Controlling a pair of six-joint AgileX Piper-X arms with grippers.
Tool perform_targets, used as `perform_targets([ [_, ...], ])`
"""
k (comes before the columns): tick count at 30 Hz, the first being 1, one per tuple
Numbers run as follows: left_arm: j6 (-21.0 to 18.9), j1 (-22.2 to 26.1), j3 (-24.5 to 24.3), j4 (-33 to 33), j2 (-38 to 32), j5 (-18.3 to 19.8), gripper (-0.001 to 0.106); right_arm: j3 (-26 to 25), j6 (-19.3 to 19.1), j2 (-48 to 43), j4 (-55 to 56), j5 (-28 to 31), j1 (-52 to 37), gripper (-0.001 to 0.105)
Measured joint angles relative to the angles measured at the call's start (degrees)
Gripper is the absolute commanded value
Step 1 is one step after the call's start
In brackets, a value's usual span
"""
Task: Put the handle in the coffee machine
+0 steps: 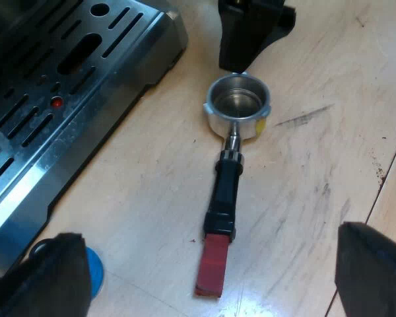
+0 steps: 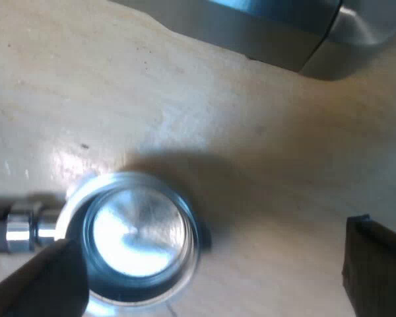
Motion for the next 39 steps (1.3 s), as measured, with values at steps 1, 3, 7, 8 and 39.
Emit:
perform_targets([
  [1,0.00,0.00,0.00,0.00,0.00,0.00,0.076,-0.67,-0.12,-0.32,0.85,0.00,0.00,0.079],
  [3,0.00,0.00,0.00,0.00,0.00,0.00,0.076,-1.17,-0.19,-0.70,1.80,0.00,0.00,0.079],
  [7,0.00,0.00,0.00,0.00,0.00,0.00,0.076,-1.83,-0.16,-1.25,2.99,0.00,0.00,0.079],
  [8,0.00,0.00,0.00,0.00,0.00,0.00,0.076,-3.06,-0.29,-2.39,5.06,0.00,1.20,0.079],
  [39,0.00,0.00,0.00,0.00,0.00,0.00,0.076,-3.59,3.25,8.74,1.59,1.00,9.20,0.098],
])
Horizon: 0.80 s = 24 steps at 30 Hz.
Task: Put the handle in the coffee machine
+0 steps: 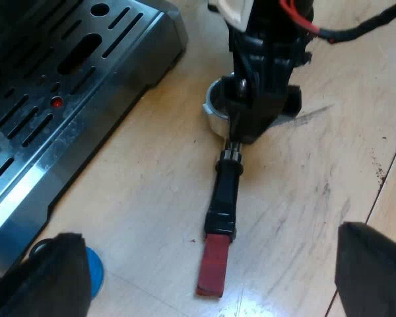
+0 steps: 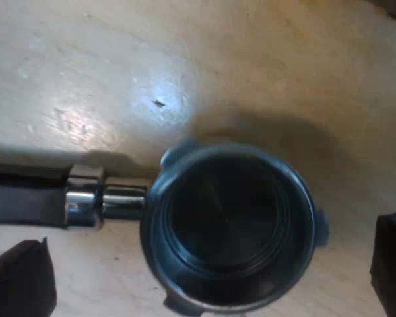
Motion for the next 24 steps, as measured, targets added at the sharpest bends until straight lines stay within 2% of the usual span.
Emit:
perform_targets([
  [13,0.00,0.00,0.00,0.00,0.00,0.00,0.076,0.71,-0.28,3.63,-1.74,-0.01,-1.36,0.098],
  [20,0.00,0.00,0.00,0.00,0.00,0.00,0.076,1.38,-0.74,3.73,-3.97,-2.95,-1.57,0.098],
  [22,0.00,0.00,0.00,0.00,0.00,0.00,0.076,1.70,-0.74,3.73,-4.28,-3.58,-1.57,0.097],
  [24,0.00,0.00,0.00,0.00,0.00,0.00,0.076,2.56,-0.74,3.73,-4.39,-4.23,-1.57,0.089],
])
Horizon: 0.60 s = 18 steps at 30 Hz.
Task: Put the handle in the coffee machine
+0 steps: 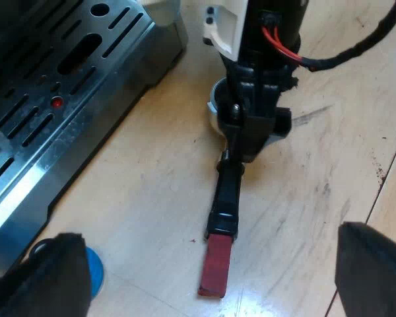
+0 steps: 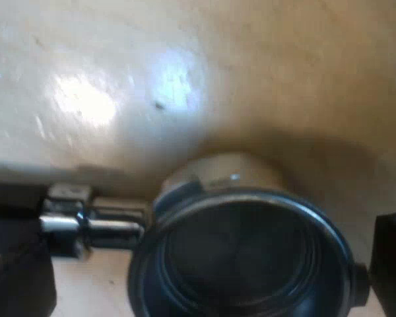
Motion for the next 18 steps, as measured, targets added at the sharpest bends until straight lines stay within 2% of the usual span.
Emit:
perform_targets([
  [1,0.00,0.00,0.00,0.00,0.00,0.00,0.076,0.19,0.00,0.00,0.00,-0.01,0.00,0.085],
  [2,0.00,0.00,0.00,0.00,0.00,0.00,0.076,0.37,0.00,0.00,0.00,-0.09,0.00,0.077],
  [3,0.00,0.00,0.00,0.00,0.00,0.00,0.076,0.80,0.00,0.00,0.00,-0.12,0.00,0.064],
  [4,0.00,0.00,0.00,0.00,0.00,0.00,0.076,0.78,0.00,0.00,0.00,-0.12,0.00,0.060],
  [6,0.00,0.00,0.00,0.00,0.00,0.00,0.076,0.78,0.00,0.00,0.00,-0.01,0.00,0.042],
  [7,0.00,0.00,0.00,0.00,0.00,0.00,0.076,0.78,0.00,0.00,0.00,-0.01,0.00,0.042],
  [8,0.00,0.00,0.00,0.00,0.00,0.00,0.076,0.78,0.00,0.00,-0.10,-0.19,-0.15,0.035],
  [9,0.00,0.00,0.00,0.00,0.00,0.00,0.076,0.78,-0.07,0.00,-0.11,-0.22,-0.15,0.012],
  [10,0.00,0.00,0.00,0.00,0.00,0.00,0.076,0.78,-0.07,0.00,-0.11,-0.22,-0.15,0.000],
  [18,0.00,0.00,0.00,0.00,0.00,0.00,0.076,0.78,-0.22,0.00,-0.11,-0.22,-0.15,0.000],
])
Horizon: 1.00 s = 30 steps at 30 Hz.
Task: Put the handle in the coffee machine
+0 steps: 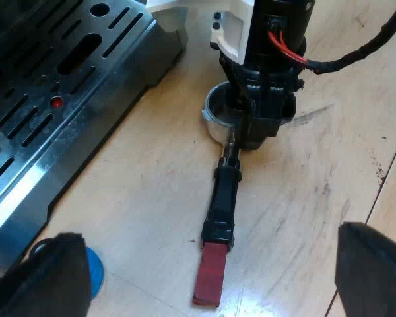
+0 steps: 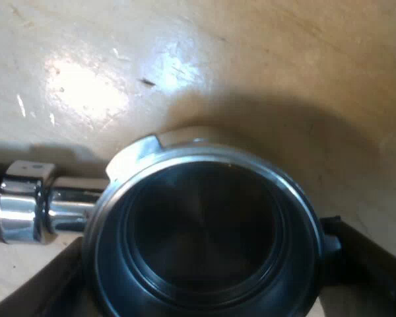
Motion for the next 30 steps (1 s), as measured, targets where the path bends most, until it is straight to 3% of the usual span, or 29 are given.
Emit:
perform_targets([
  [14,0.50,0.00,0.81,-0.50,0.00,0.00,0.076,0.07,0.00,-5.35,0.83,0.20,0.17,0.000],
  [17,0.50,0.00,2.71,-0.84,0.13,0.94,0.076,0.07,0.00,-5.62,0.96,0.20,0.17,0.000],
  [18,0.50,0.00,4.27,-1.38,0.14,3.22,0.076,0.07,0.11,-5.62,1.07,0.20,0.17,0.000],
  [21,1.85,0.00,7.11,-2.77,0.14,6.49,0.076,0.07,0.17,-5.62,1.08,0.20,0.17,0.000],
  [30,7.99,-1.46,11.11,-6.41,1.91,5.37,0.076,0.07,0.79,-5.62,1.20,-0.13,0.57,0.000],
])
